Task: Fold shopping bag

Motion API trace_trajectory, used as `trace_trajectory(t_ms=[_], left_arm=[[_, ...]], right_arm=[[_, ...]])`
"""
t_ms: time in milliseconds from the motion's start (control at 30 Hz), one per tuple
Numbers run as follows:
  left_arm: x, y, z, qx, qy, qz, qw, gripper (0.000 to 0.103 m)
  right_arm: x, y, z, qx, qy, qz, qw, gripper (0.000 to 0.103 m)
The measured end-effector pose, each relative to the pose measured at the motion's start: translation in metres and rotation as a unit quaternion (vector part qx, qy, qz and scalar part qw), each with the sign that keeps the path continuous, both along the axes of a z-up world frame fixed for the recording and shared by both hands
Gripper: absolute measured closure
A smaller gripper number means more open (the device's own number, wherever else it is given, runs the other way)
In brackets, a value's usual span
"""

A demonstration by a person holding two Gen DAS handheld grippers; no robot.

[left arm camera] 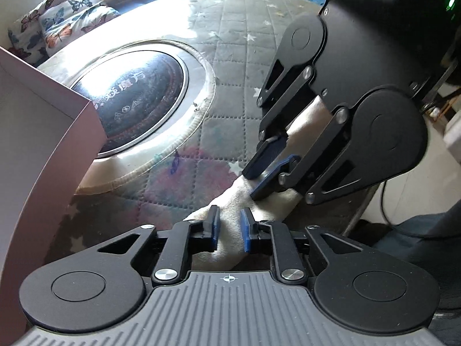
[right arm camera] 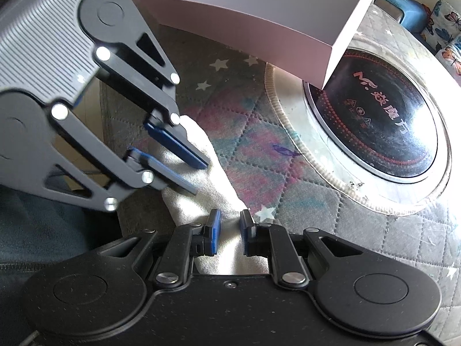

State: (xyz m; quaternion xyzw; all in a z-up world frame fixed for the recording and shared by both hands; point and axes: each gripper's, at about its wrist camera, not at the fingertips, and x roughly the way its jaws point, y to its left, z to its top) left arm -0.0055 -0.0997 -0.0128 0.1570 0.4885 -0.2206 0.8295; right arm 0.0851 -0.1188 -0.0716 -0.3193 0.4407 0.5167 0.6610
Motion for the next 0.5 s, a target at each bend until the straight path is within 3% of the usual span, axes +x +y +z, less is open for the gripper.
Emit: trace_trajectory(t_ms=[333,433,500], left_arm=[[0.002,-0.002,-0.004,-0.002,-0.003,-0.005,1.0000,0.086],[0.004,-0.004,0.002,-0.012,-0.010,0.006,0.9999,0.086],[0.003,-0.010,0.010,-0.039,-0.019,0.001,0.9991,0.086]], right_arm=[[0.003,-0.032,0.011,-0.008,-0.005,-0.029,1.000,0.087],[0.001,-0.032,0.005,-0.008,-0.015,-0.030,0.999,0.087],[0.001,-0.031,0.004,-0.007,-0.017,-0.031,0.999,0.086]])
